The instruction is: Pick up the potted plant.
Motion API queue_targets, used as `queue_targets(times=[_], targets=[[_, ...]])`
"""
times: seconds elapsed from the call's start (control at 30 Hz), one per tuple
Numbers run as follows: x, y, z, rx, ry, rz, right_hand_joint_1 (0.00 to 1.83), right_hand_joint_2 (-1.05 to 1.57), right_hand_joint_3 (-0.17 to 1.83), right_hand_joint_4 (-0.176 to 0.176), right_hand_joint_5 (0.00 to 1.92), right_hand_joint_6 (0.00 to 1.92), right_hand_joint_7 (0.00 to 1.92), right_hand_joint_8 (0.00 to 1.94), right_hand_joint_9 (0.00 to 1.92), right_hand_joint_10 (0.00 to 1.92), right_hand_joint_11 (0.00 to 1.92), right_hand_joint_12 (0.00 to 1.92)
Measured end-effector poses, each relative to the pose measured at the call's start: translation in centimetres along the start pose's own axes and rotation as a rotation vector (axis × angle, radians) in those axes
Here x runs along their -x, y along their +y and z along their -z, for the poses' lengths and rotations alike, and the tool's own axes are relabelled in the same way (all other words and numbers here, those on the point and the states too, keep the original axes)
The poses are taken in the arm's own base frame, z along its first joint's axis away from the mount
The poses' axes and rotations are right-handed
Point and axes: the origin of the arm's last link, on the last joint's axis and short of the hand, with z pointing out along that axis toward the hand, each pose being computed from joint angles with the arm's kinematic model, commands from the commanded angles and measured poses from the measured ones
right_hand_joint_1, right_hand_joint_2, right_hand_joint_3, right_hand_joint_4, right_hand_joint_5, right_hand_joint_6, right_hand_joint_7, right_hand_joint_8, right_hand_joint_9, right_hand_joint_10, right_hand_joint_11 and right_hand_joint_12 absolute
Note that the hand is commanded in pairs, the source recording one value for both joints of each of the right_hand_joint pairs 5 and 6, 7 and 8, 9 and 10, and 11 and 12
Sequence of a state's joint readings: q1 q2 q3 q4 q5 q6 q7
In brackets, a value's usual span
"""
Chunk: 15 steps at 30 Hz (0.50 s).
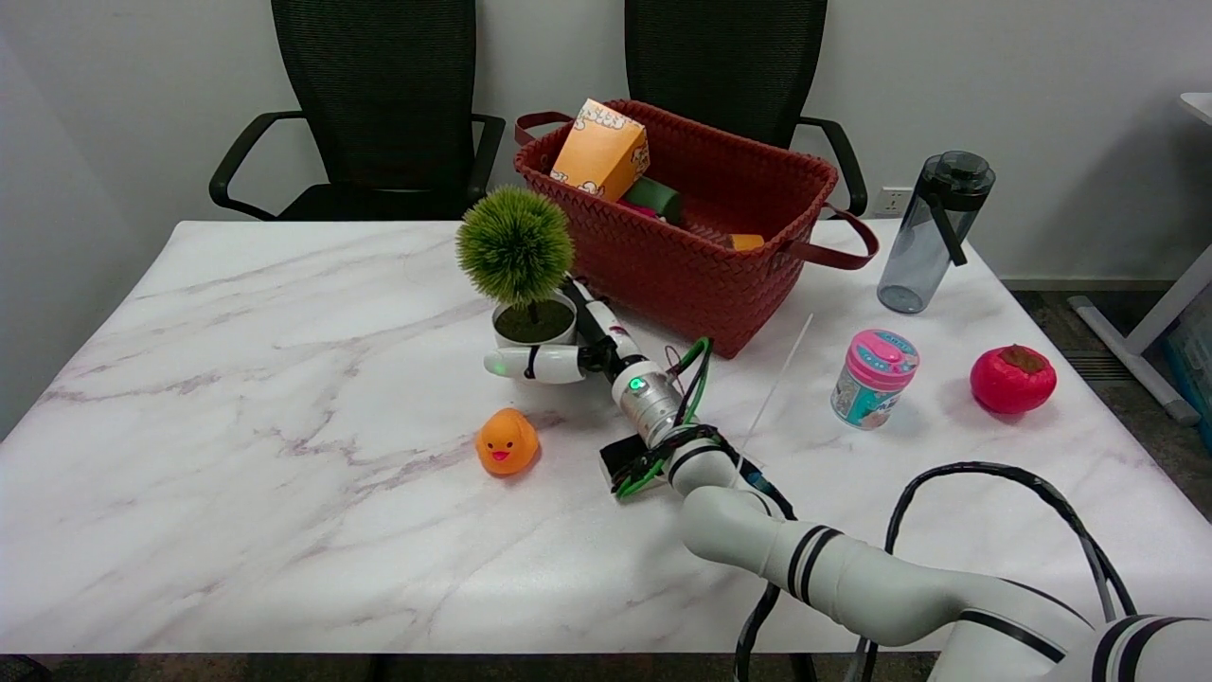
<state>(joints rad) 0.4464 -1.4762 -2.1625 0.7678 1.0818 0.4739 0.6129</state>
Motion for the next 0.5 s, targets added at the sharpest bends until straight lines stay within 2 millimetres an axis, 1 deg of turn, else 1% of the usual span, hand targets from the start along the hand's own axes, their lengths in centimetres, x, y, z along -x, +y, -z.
queue_targets(times=[0.03, 0.1, 0.13, 0.23, 0.27, 0.4, 0.5], targets=[[0.01, 0.01, -0.01, 0.001, 0.000, 0.000, 1.06, 0.60, -0.17, 0.000, 0.12, 0.12, 0.38, 0.38, 0.36, 0.36, 0.22, 0.22], [0.01, 0.02, -0.03, 0.001, 0.002, -0.001, 1.06, 0.65, -0.17, 0.000, 0.42, 0.42, 0.51, 0.51, 0.46, 0.46, 0.27, 0.27], [0.00, 0.01, -0.04, 0.001, 0.003, -0.001, 1.06, 0.66, -0.17, 0.000, 0.51, 0.51, 0.60, 0.60, 0.52, 0.52, 0.28, 0.28], [-0.05, 0.01, -0.04, -0.001, 0.010, -0.002, 1.07, 0.69, -0.17, 0.000, 0.60, 0.60, 0.82, 0.82, 0.68, 0.68, 0.34, 0.34], [-0.06, 0.01, -0.03, -0.002, 0.012, -0.002, 1.07, 0.70, -0.17, 0.000, 0.61, 0.61, 0.86, 0.86, 0.71, 0.71, 0.36, 0.36], [-0.16, -0.05, -0.02, -0.007, 0.020, -0.003, 1.07, 0.71, -0.17, 0.000, 0.63, 0.63, 0.94, 0.94, 0.79, 0.79, 0.43, 0.43], [-0.24, -0.04, 0.03, -0.010, 0.027, -0.006, 1.08, 0.71, -0.17, 0.000, 0.80, 0.80, 0.95, 0.95, 0.81, 0.81, 0.45, 0.45]])
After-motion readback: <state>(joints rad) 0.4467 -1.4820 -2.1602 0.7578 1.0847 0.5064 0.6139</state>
